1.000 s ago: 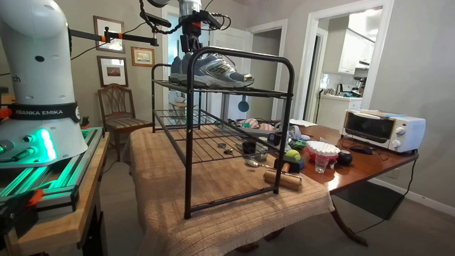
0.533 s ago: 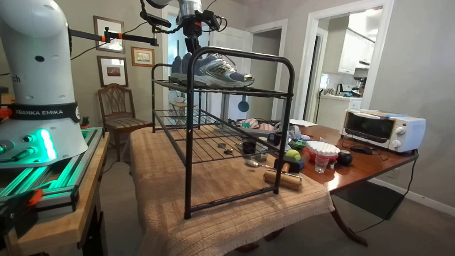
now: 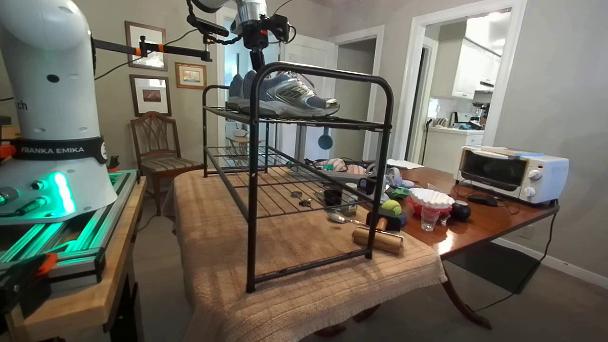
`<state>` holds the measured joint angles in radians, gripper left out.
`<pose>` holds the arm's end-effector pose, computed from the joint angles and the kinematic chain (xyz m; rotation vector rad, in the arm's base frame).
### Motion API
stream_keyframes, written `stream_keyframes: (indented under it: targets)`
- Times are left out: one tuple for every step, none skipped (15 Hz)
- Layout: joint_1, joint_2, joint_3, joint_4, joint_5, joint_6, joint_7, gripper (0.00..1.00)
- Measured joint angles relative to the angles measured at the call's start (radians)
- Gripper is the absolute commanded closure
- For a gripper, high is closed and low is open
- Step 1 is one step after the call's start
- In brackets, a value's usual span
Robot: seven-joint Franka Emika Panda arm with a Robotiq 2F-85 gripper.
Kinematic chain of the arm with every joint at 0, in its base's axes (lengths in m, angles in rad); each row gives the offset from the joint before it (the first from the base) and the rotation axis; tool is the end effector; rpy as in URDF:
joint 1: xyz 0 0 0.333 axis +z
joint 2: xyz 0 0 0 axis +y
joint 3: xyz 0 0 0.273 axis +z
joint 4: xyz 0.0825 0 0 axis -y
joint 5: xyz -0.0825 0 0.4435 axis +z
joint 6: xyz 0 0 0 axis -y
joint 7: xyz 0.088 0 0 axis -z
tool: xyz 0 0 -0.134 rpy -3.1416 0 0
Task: Turn the left sneaker around
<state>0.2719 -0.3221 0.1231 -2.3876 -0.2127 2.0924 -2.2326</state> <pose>0.4809 0.1812 0.3494 0.6144 2.9139 -0.2471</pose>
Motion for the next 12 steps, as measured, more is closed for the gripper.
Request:
stream_keyframes:
  targets:
    - [0.000,-0.001,0.005,-0.002,-0.001,0.002,-0.007,0.98]
    - [0.001,-0.002,0.009,-0.003,-0.001,0.002,-0.012,0.98]
    - [0.002,-0.003,0.013,-0.004,-0.002,0.003,-0.015,0.98]
    - [0.004,-0.004,0.018,-0.005,-0.002,0.004,-0.019,0.98]
    - [0.005,-0.006,0.022,-0.006,-0.002,0.005,-0.024,0.98]
    - [0.005,-0.008,0.027,-0.007,-0.002,0.006,-0.027,0.98]
    - [0.005,-0.011,0.032,-0.008,-0.003,0.006,-0.030,0.98]
    - [0.005,-0.014,0.035,-0.009,-0.005,0.007,-0.033,0.98]
    - [0.006,-0.016,0.038,-0.010,-0.010,0.008,-0.036,0.98]
    - [0.006,-0.018,0.039,-0.012,-0.018,0.009,-0.044,0.98]
    - [0.006,-0.020,0.040,-0.015,-0.026,0.012,-0.053,0.98]
    - [0.006,-0.023,0.040,-0.020,-0.037,0.018,-0.066,0.98]
